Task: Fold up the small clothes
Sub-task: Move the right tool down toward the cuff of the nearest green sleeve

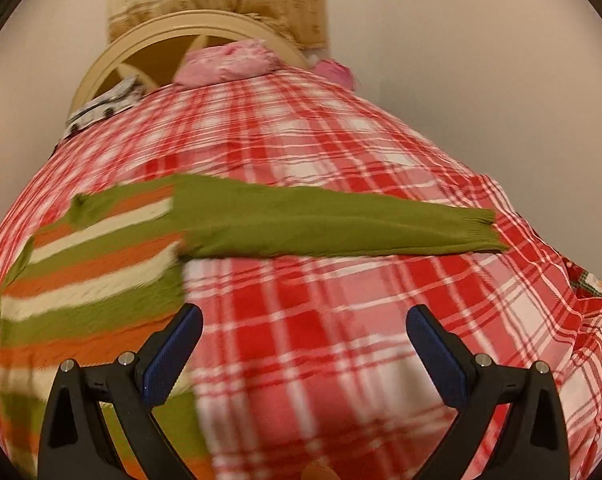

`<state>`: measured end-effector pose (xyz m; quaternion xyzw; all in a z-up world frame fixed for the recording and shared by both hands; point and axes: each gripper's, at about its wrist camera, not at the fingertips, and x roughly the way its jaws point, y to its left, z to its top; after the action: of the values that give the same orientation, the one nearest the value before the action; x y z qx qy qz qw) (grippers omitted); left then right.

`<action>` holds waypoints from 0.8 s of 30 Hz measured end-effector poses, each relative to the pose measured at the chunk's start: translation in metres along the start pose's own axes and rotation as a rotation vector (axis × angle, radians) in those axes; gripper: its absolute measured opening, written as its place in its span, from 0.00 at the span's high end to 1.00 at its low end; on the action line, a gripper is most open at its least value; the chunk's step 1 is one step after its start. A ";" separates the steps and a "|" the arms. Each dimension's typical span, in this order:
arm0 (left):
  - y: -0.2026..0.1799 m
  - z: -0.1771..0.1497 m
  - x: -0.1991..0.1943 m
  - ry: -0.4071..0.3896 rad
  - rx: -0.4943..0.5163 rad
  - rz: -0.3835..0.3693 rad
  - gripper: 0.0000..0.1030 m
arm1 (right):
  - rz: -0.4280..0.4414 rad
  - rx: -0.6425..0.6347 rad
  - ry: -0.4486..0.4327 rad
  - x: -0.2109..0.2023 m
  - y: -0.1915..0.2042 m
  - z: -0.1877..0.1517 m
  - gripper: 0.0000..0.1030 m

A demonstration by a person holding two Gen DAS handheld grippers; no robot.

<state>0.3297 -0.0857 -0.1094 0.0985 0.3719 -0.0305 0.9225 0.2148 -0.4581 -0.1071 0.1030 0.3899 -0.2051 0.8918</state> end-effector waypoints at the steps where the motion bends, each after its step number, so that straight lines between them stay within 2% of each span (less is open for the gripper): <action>1: -0.002 0.002 0.004 0.003 0.004 0.001 0.00 | -0.010 0.017 0.001 0.004 -0.008 0.004 0.01; 12: -0.022 0.017 0.048 0.020 0.015 -0.009 0.00 | -0.115 0.154 0.028 0.050 -0.091 0.036 0.01; 17: -0.024 0.015 0.065 0.046 -0.002 -0.009 0.00 | -0.135 0.273 0.014 0.060 -0.145 0.046 0.02; 21: -0.026 0.013 0.073 0.052 -0.004 -0.004 0.00 | -0.162 0.351 0.014 0.071 -0.188 0.053 0.17; 24: -0.027 0.013 0.080 0.064 -0.005 -0.001 0.00 | -0.161 0.395 0.041 0.085 -0.211 0.057 0.19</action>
<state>0.3925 -0.1138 -0.1596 0.0971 0.4014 -0.0267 0.9103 0.2096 -0.6909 -0.1366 0.2486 0.3671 -0.3462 0.8268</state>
